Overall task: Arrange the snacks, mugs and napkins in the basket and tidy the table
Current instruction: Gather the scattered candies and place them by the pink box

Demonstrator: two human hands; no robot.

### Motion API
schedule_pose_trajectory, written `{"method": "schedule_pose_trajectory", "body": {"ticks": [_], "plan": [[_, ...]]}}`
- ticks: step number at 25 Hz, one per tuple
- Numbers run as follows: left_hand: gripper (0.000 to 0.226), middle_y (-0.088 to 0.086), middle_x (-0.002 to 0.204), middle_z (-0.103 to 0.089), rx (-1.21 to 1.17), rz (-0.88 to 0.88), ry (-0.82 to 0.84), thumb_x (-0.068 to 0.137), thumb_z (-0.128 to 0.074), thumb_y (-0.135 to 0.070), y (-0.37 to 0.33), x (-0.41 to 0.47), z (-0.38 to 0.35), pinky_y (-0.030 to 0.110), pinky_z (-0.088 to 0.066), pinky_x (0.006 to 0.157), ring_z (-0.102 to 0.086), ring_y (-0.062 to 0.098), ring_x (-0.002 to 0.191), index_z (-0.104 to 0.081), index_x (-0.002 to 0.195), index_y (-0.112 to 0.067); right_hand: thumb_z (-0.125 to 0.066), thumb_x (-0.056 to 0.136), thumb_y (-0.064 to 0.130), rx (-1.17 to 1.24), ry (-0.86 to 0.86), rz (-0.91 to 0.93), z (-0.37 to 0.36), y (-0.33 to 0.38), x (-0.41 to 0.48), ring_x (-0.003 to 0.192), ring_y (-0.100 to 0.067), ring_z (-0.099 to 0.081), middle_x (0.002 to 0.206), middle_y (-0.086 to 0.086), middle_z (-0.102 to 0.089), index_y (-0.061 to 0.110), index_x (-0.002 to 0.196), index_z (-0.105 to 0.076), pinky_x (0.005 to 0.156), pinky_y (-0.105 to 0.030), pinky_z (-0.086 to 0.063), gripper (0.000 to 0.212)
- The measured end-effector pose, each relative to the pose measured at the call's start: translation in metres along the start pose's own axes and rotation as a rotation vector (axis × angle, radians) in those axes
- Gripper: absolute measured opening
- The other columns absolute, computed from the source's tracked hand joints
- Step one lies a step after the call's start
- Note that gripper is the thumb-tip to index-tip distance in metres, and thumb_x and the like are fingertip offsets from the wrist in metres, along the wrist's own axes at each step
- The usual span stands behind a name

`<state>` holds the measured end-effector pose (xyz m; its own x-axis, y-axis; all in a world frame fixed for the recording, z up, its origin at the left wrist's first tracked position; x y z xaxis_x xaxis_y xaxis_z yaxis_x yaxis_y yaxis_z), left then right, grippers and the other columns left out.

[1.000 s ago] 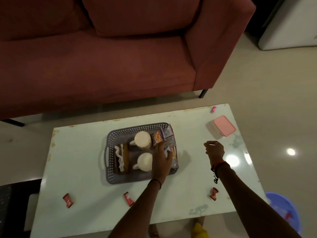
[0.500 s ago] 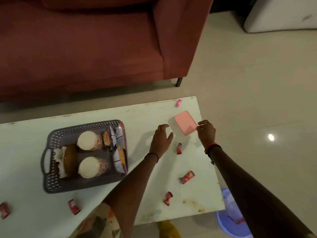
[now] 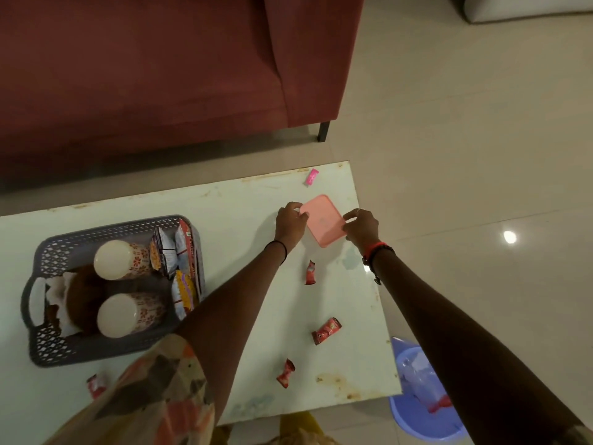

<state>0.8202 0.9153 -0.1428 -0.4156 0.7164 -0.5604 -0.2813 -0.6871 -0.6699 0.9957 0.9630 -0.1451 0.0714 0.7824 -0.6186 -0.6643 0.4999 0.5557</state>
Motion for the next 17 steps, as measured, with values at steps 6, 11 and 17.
{"method": "schedule_pose_trajectory", "body": {"ticks": [6,11,17], "plan": [[0.022,0.023,0.102,-0.064,-0.156,0.076,-0.018,0.085,-0.060,-0.013,0.012,-0.028,0.023,0.036,-0.050,0.085,-0.062,0.029,0.083,-0.051,0.102,-0.002,-0.045,0.084,-0.010,-0.025,-0.028,0.078,0.005,0.020,-0.019,0.107,-0.030,-0.061,0.118,-0.021,-0.065,-0.003,0.110,-0.065,0.067,-0.005,-0.041,0.034],[0.020,0.017,0.093,-0.060,-0.347,0.234,0.108,0.086,-0.062,-0.012,0.044,-0.080,0.045,0.031,-0.054,0.070,-0.062,0.017,0.064,-0.043,0.090,-0.006,-0.049,0.086,-0.010,-0.016,0.019,0.204,-0.007,0.045,-0.046,0.105,-0.032,-0.065,0.108,-0.023,-0.070,-0.004,0.108,-0.063,0.054,-0.002,-0.039,0.027],[0.015,0.007,0.089,-0.066,-0.475,0.395,0.304,0.087,-0.062,-0.024,0.110,-0.158,0.039,0.030,-0.053,0.076,-0.065,0.016,0.079,-0.055,0.090,-0.011,-0.055,0.084,-0.009,-0.136,0.261,0.362,-0.065,0.069,-0.101,0.100,-0.029,-0.069,0.100,-0.024,-0.073,-0.005,0.099,-0.064,0.079,-0.021,-0.050,0.018]]}}
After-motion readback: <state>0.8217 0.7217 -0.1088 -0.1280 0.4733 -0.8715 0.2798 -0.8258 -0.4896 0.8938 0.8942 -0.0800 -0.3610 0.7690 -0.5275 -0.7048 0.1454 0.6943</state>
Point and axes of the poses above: each hand's wrist, its own x-axis towards the middle knuckle, its own z-axis out of the back of the hand, y = z × x, the point moved 6 cm from there along x, towards the middle knuckle
